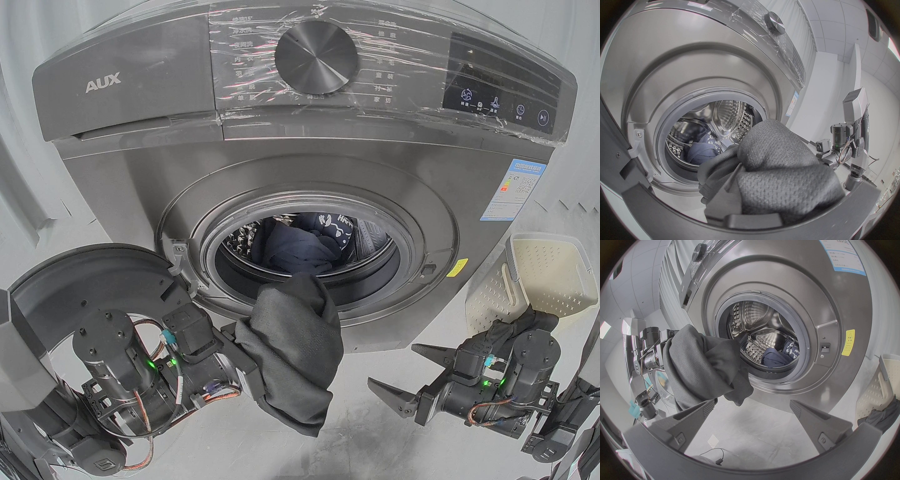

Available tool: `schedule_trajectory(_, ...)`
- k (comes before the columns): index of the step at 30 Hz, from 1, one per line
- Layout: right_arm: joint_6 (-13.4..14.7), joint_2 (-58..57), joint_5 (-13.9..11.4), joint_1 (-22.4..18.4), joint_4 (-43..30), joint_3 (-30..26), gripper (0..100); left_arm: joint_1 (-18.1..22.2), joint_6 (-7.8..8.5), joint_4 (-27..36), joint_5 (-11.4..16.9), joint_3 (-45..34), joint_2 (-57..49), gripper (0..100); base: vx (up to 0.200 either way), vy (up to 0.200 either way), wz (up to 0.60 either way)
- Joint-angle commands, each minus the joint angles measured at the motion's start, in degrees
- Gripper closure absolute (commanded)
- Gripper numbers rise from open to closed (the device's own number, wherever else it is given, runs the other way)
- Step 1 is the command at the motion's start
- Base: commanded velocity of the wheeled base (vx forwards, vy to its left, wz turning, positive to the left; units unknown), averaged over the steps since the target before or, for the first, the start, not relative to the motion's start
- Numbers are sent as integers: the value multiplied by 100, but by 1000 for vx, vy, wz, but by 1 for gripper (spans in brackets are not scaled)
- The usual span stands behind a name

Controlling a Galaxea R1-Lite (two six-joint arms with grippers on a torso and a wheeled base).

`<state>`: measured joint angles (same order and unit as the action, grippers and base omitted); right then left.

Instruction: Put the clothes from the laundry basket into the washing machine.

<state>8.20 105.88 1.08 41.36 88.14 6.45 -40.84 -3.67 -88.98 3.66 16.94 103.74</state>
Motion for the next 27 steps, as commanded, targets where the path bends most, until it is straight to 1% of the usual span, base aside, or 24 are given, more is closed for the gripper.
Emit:
schedule_trajectory(1,-3,30,-3,47,2,-30,0,-12,-2,3,3,-25,14,100,0,0,0)
schedule_trajectory(7,-3,-14,-21,109,2,-56,0,-293,-11,-5,3,-104,23,100,200,0,0)
schedule_trajectory(11,-12,-111,-21,381,2,-249,0,-548,-11,-5,-5,-130,67,100,0,0,0)
schedule_trajectory(12,-12,-155,-12,522,2,-293,0,-601,-73,-5,-5,-130,111,100,0,0,0)
schedule_trajectory(15,-3,-164,-3,663,2,-311,0,-680,-99,-5,3,-121,348,100,0,0,0)
schedule_trajectory(16,6,-164,-3,724,2,-328,0,-671,-73,-5,-14,-42,551,100,0,0,0)
schedule_trajectory(18,6,-181,-3,777,2,-355,0,-627,-73,-5,-58,19,718,100,0,0,0)
schedule_trajectory(20,-3,-181,-3,768,2,-364,0,-539,-99,-5,-216,415,1016,100,0,0,0)
schedule_trajectory(22,6,-172,-3,768,2,-390,0,-363,-90,-5,-278,679,1227,100,0,0,0)
schedule_trajectory(25,-3,-181,-3,786,2,-390,0,-311,-90,-5,-331,1048,1447,100,0,0,0)
schedule_trajectory(27,-3,-181,-3,786,2,-399,0,-240,-90,-5,-454,1338,1711,100,0,0,0)
